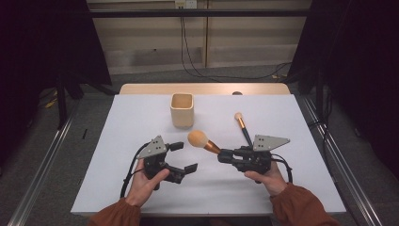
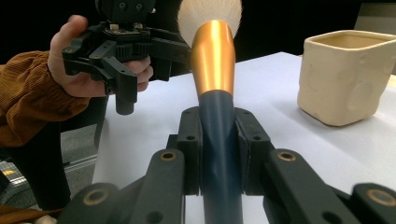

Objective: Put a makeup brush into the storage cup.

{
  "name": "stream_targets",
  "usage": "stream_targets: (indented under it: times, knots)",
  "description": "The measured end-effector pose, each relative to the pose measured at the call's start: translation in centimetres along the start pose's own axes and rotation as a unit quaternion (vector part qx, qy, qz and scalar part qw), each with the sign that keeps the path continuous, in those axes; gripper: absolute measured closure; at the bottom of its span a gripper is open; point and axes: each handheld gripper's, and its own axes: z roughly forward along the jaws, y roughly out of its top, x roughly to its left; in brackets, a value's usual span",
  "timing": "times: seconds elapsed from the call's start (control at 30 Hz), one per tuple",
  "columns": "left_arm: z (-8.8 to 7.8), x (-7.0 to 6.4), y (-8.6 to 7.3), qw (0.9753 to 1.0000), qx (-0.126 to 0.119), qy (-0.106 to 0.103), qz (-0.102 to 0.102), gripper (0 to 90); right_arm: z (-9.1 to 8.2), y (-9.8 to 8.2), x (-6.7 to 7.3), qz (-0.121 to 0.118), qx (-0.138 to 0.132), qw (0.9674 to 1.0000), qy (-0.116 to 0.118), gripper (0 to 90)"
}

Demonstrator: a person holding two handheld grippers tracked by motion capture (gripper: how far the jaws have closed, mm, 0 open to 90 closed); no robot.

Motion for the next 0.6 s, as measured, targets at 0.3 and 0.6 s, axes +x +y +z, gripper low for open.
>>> stream_targets:
  times: [0.3, 0.6]
  knots:
    - [1.7, -0.9, 0.8, 0.9999, 0.0, -0.014, 0.009, 2.8, 0.2, 0.1, 0.1, -0.002, -0.004, 1.0, 0.008, 75.2]
    - [2.5, -1.2, 1.1, 0.9996, -0.016, -0.02, 0.011, 6.6, 0.4, 0.1, 0.3, -0.003, -0.008, 0.9998, 0.017, 75.2]
